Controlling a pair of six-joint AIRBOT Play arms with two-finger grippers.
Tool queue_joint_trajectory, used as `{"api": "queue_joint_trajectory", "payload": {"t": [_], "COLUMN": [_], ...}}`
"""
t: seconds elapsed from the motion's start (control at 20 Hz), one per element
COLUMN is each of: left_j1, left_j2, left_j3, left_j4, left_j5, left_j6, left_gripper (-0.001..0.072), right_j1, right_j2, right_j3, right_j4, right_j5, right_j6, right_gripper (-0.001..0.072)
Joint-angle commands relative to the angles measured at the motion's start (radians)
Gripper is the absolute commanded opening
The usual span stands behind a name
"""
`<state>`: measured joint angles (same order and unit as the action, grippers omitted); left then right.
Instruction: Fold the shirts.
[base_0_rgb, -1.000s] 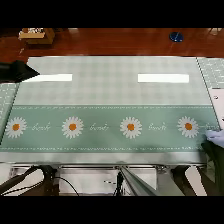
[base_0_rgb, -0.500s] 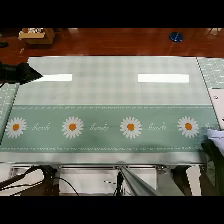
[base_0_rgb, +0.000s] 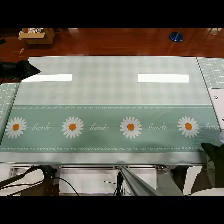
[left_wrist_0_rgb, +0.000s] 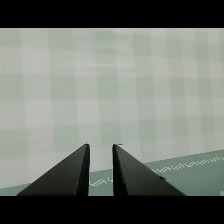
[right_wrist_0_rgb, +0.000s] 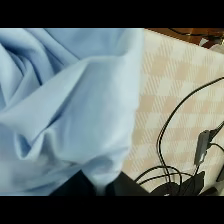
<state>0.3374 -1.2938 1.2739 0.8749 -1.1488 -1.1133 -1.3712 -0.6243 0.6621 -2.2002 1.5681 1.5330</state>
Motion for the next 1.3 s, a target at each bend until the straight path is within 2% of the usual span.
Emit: {"api": "queue_joint_trajectory", "payload": {"t": [0.0,0.05,0.15,0.2,0.3,0.35,0.45,0.5,0.6,0.75,0.85,1.0,1.25], "left_j1": [0.001,0.001,0.0,-0.002,-0.009,-0.02,-0.062,-0.097,-0.179,-0.336,-0.445,-0.575,-0.627], "left_j2": [-0.001,-0.001,-0.001,-0.001,-0.001,-0.002,-0.006,-0.007,-0.007,-0.008,-0.007,-0.013,-0.028], "left_j3": [0.001,0.001,0.001,0.001,0.001,0.001,0.002,0.002,0.019,0.085,0.121,0.126,0.126], "left_j4": [0.001,0.001,-0.001,-0.005,-0.048,-0.074,-0.09,-0.089,-0.042,0.277,0.495,0.682,0.684], "left_j5": [0.023,0.023,0.022,0.021,0.024,0.031,0.083,0.116,0.11,-0.01,-0.084,-0.091,-0.091], "left_j6": [0.005,0.005,0.005,0.005,0.005,0.006,0.005,0.005,-0.033,-0.245,-0.327,-0.351,-0.351], "left_gripper": [0.02,0.02,0.0203,0.0226,0.0546,0.0574,0.0574,0.0571,0.0567,0.0566,0.0566,0.0567,0.0567], "right_j1": [-0.036,-0.035,-0.008,0.029,0.136,0.214,0.404,0.525,0.768,1.119,1.271,1.413,1.468], "right_j2": [0.005,0.005,0.0,-0.013,-0.056,-0.084,-0.142,-0.178,-0.248,-0.34,-0.4,-0.509,-0.58], "right_j3": [-0.054,-0.053,-0.032,0.001,0.118,0.199,0.349,0.42,0.517,0.56,0.56,0.56,0.56], "right_j4": [-0.058,-0.082,-0.081,-0.051,0.1,0.221,0.51,0.637,0.764,0.772,0.732,0.65,0.651], "right_j5": [-0.098,-0.114,-0.152,-0.186,-0.29,-0.378,-0.529,-0.558,-0.553,-0.478,-0.362,-0.188,-0.154], "right_j6": [-0.002,-0.009,-0.007,0.004,0.007,0.007,-0.045,-0.075,-0.068,-0.034,-0.029,-0.03,-0.029], "right_gripper": [0.0462,0.0532,0.0532,0.0531,0.053,0.0525,0.0523,0.0505,0.0486,0.0486,0.0488,0.0493,0.0492]}}
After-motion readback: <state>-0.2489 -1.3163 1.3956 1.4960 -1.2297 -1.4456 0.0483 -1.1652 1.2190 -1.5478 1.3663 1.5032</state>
